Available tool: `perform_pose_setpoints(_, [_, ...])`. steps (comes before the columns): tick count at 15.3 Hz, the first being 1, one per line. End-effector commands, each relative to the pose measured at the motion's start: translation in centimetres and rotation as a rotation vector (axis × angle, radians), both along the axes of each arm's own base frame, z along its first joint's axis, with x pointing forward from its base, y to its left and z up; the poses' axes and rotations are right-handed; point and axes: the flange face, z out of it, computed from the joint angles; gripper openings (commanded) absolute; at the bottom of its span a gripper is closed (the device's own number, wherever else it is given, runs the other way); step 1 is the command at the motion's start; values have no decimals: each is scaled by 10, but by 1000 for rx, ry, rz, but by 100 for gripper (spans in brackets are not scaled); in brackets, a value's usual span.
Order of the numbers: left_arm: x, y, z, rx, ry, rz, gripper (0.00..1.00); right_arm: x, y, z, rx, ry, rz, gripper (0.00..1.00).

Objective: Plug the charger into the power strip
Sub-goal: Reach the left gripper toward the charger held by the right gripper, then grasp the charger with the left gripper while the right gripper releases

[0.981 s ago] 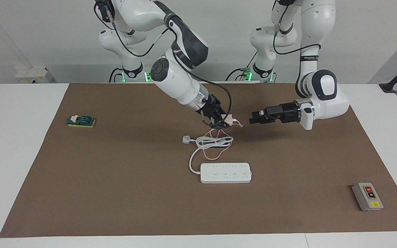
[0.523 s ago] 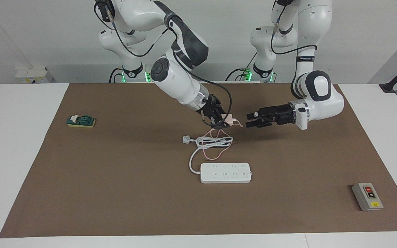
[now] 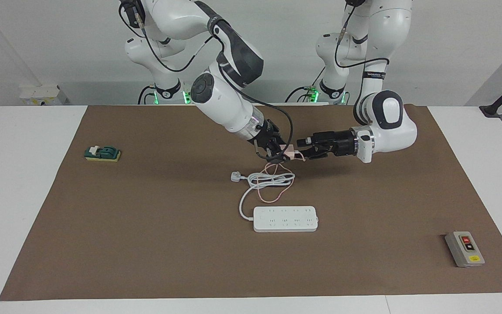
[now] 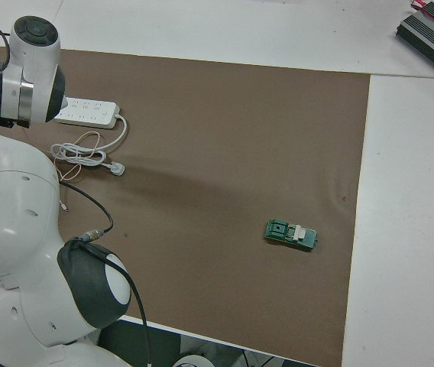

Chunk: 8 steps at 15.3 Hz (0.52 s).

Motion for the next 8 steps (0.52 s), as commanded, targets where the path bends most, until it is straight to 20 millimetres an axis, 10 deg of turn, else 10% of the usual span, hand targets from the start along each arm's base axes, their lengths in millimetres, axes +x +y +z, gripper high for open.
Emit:
perform_pose_setpoints(1, [-1,-7,4,-23,-16,26,100,-1,-3,4,19,-7,10,0])
perform_pose_setpoints(8, [0,-18,-7,24,-219,27,100,-1,-2,4,19,-7,12,0])
